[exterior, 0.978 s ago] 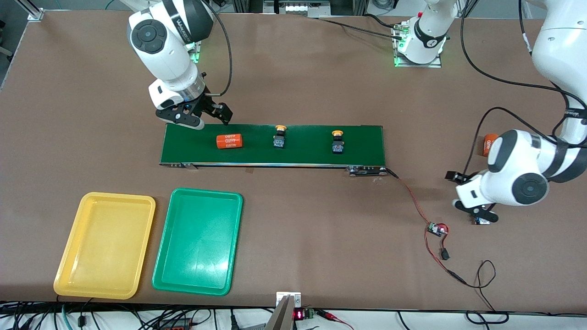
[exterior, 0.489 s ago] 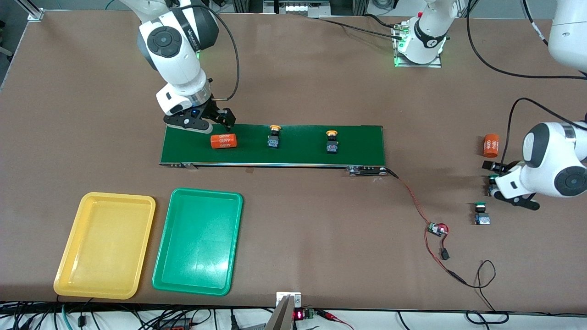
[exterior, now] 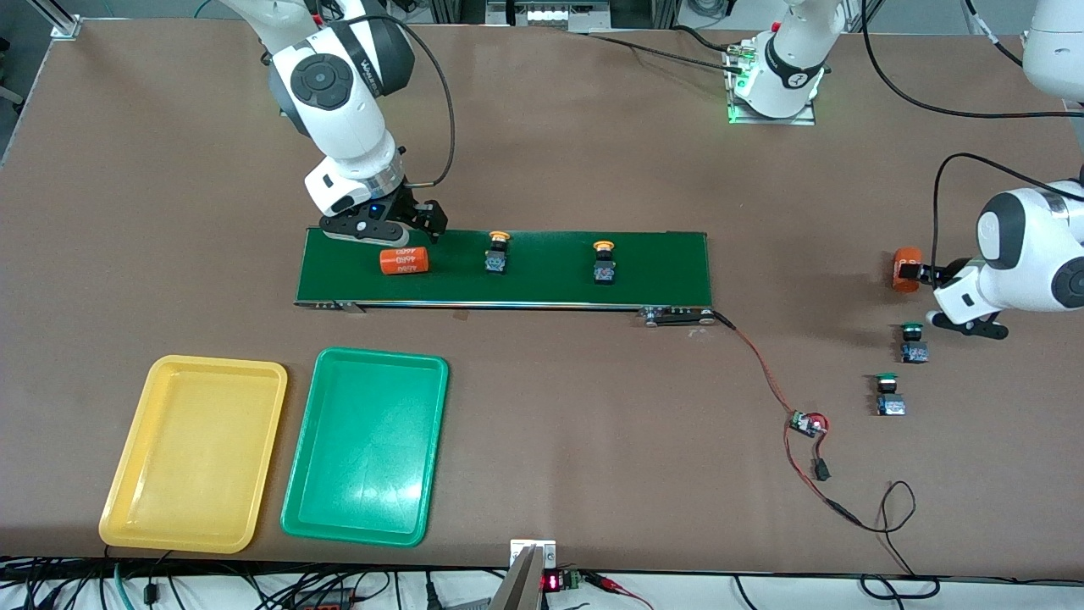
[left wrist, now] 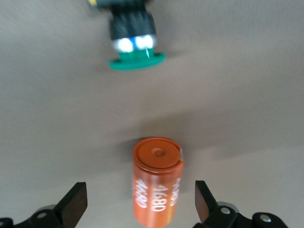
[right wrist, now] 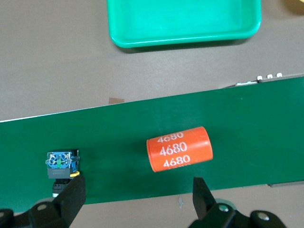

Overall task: Sort buttons by color to trays
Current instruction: 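Grasp the cylinder with the left gripper while the right gripper grasps a button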

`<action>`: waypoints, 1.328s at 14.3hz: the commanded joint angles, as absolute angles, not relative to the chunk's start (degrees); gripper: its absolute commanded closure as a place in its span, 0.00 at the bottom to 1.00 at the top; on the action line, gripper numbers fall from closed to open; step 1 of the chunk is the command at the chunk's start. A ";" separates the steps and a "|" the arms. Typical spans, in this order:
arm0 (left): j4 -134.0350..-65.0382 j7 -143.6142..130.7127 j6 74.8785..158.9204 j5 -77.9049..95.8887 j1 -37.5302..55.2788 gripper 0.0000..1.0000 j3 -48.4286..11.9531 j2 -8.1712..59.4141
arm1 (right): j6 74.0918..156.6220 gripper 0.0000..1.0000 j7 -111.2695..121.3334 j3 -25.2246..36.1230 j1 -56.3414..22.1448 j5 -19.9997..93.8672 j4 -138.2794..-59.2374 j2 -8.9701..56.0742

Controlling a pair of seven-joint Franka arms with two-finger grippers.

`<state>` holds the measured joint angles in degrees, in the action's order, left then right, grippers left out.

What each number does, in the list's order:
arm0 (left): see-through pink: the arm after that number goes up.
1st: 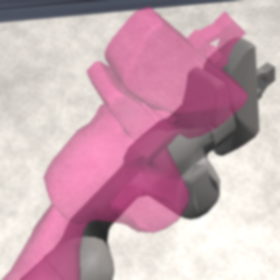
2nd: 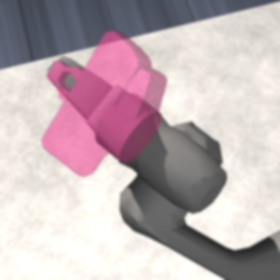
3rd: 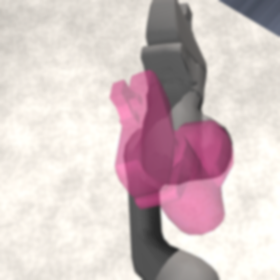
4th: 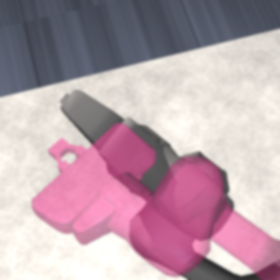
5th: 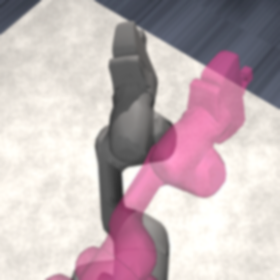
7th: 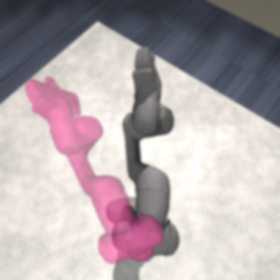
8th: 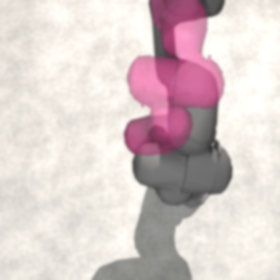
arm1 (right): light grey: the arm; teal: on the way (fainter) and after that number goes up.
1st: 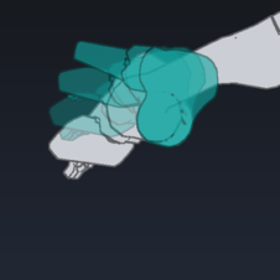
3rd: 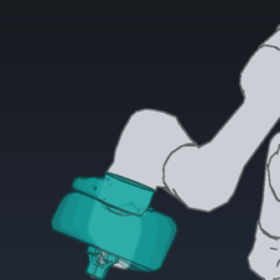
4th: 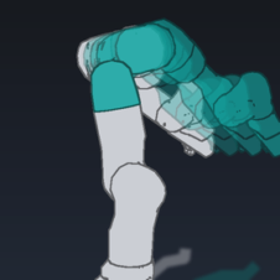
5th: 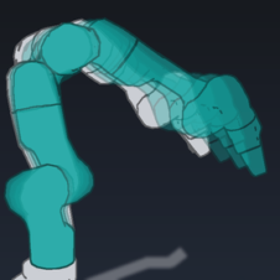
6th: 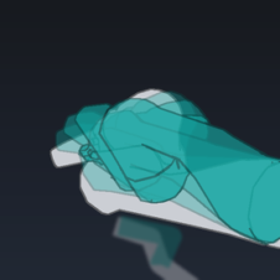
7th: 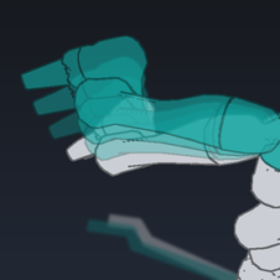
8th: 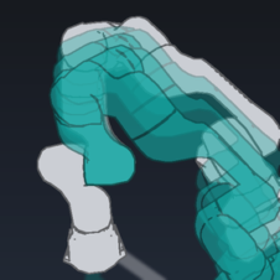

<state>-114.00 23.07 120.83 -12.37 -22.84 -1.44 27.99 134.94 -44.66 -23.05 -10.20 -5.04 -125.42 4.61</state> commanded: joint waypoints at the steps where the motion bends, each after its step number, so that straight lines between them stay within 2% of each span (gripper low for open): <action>1: -117.33 24.87 121.29 -9.23 -22.24 0.00 -0.88 25.66 | 137.11 0.00 -45.26 -23.20 -10.98 -8.08 -125.60 6.23; 6: -117.25 29.17 125.15 -9.23 -22.15 0.00 0.52 27.86 | 138.95 0.00 -45.26 -23.20 -12.13 -10.46 -125.60 8.52; 7: -117.25 30.75 125.16 -9.23 -22.15 0.03 0.88 27.95 | 139.39 0.00 -45.26 -23.20 -12.48 -10.55 -125.60 8.87; 8: -117.25 32.07 125.16 -9.23 -22.24 0.11 0.88 27.95 | 139.83 0.00 -45.26 -23.20 -12.74 -10.72 -125.60 9.49; 9: -117.25 32.69 125.07 -9.23 -22.58 0.29 0.88 27.86 | 140.44 0.00 -45.26 -23.20 -12.83 -11.33 -125.51 9.75; 10: -117.16 32.70 125.07 -9.23 -22.67 0.43 0.88 27.86 | 140.62 0.00 -45.26 -23.20 -12.92 -12.12 -125.51 10.28; 11: -117.25 32.70 124.98 -9.23 -22.76 0.50 0.88 27.95 | 140.80 0.00 -45.26 -23.20 -13.01 -12.65 -125.51 10.63; 17: -116.72 34.44 124.19 -6.94 -22.76 0.72 0.70 28.48 | 142.91 0.00 -45.35 -23.12 -13.71 -13.44 -125.42 12.83; 19: -116.37 39.70 124.28 -6.86 -22.76 0.75 0.62 27.60 | 143.70 0.00 -45.35 -23.12 -13.89 -13.54 -125.42 13.44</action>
<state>-116.71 34.14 124.20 -8.90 -22.86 0.66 28.34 142.31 -44.65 -23.11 -13.57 -12.38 -125.43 12.82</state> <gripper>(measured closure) 0.511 0.000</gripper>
